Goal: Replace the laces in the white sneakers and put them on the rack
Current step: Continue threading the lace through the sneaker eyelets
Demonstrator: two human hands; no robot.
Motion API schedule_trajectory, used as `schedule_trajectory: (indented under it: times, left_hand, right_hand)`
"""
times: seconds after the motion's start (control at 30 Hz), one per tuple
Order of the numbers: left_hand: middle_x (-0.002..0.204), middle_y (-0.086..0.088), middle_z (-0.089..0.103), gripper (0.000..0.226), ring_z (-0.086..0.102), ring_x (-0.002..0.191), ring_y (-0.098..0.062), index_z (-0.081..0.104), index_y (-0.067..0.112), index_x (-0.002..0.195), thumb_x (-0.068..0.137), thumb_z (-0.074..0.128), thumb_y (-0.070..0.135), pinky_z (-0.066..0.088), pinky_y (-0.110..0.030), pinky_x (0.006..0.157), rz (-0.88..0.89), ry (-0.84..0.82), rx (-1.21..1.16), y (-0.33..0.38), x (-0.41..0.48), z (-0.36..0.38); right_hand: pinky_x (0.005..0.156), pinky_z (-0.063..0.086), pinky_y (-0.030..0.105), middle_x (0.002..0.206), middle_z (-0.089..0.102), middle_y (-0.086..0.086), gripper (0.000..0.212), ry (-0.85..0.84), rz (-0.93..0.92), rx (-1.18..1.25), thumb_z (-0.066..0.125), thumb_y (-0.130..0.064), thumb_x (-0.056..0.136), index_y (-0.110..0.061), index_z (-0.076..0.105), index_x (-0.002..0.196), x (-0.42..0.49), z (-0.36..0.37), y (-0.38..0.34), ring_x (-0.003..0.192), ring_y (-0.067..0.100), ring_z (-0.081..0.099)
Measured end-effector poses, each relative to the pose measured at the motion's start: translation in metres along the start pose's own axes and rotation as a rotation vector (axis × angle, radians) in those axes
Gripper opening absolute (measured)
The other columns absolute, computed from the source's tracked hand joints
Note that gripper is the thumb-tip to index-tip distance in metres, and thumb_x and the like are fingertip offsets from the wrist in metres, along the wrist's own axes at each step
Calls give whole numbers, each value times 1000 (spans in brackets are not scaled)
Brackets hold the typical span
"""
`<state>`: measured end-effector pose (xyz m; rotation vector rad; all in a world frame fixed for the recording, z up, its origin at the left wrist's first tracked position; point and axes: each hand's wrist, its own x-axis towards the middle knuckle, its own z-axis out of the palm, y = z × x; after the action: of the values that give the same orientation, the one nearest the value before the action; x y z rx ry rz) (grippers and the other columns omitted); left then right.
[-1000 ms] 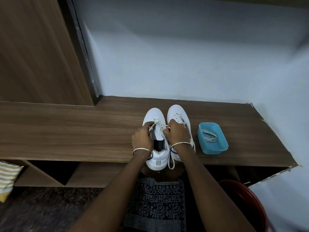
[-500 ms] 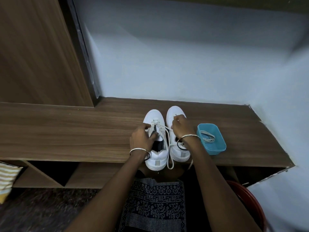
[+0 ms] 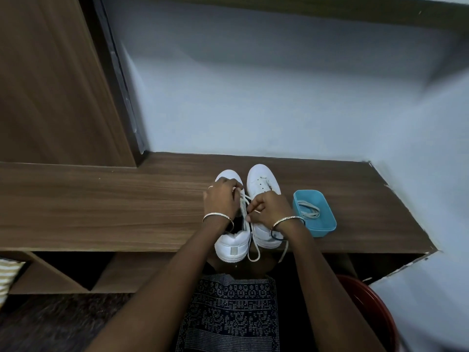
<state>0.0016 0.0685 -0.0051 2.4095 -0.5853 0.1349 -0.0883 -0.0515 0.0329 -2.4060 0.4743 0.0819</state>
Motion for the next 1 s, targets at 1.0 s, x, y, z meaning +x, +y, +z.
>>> schedule_trajectory:
  times: [1.0]
  left_hand:
    - [65,-9,56,36,45,62,-18,75,1,83,82,68,36,37,-30,61,-264,-66,-537,-29,54,-11]
  right_hand:
    - [68,48,27,57,60,0,28,264,-35,721,60,-27,99,-12,75,80,4,-31,41,58,14,56]
